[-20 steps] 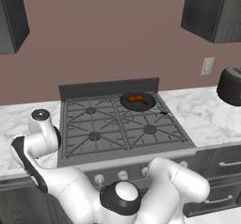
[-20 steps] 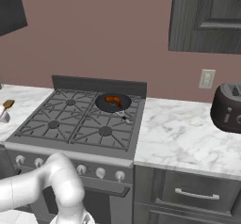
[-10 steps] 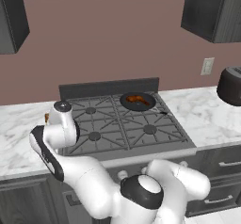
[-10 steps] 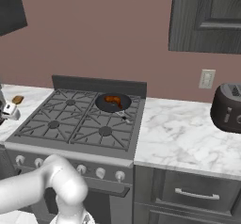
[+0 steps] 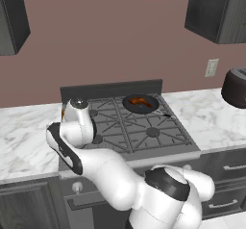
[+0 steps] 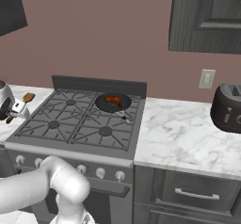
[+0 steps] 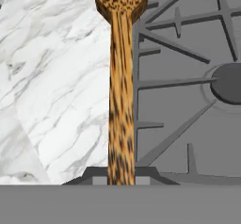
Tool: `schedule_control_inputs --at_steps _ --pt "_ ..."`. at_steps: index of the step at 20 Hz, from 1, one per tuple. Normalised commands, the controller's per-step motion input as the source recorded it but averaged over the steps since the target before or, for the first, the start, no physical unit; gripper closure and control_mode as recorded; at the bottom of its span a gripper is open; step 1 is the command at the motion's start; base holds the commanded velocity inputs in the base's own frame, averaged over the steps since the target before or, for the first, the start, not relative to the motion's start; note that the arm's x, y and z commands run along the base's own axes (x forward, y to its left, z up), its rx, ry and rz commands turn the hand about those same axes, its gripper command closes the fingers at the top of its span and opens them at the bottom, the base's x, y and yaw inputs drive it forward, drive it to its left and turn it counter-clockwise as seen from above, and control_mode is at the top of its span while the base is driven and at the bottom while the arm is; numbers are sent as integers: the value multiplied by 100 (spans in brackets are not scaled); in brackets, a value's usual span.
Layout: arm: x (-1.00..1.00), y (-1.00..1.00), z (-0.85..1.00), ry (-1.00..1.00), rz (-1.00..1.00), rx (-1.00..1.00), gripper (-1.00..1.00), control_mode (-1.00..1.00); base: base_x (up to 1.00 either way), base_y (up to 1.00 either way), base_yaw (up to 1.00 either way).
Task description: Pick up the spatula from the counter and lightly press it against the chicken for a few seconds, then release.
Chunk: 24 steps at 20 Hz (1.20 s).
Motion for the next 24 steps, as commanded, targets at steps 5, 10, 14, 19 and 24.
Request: schedule_control_inputs --at_steps 5,10,14,19,24 --pt "3 -56 18 0 -11 0 100 -100 0 0 0" --pt "9 -62 16 1 -10 0 100 -100 0 0 0" --pt "15 -58 15 1 -11 0 100 -100 0 0 0" --pt "16 -48 4 2 -9 0 100 -100 0 0 0" --pt "27 -38 0 1 -6 0 100 -100 0 0 0"
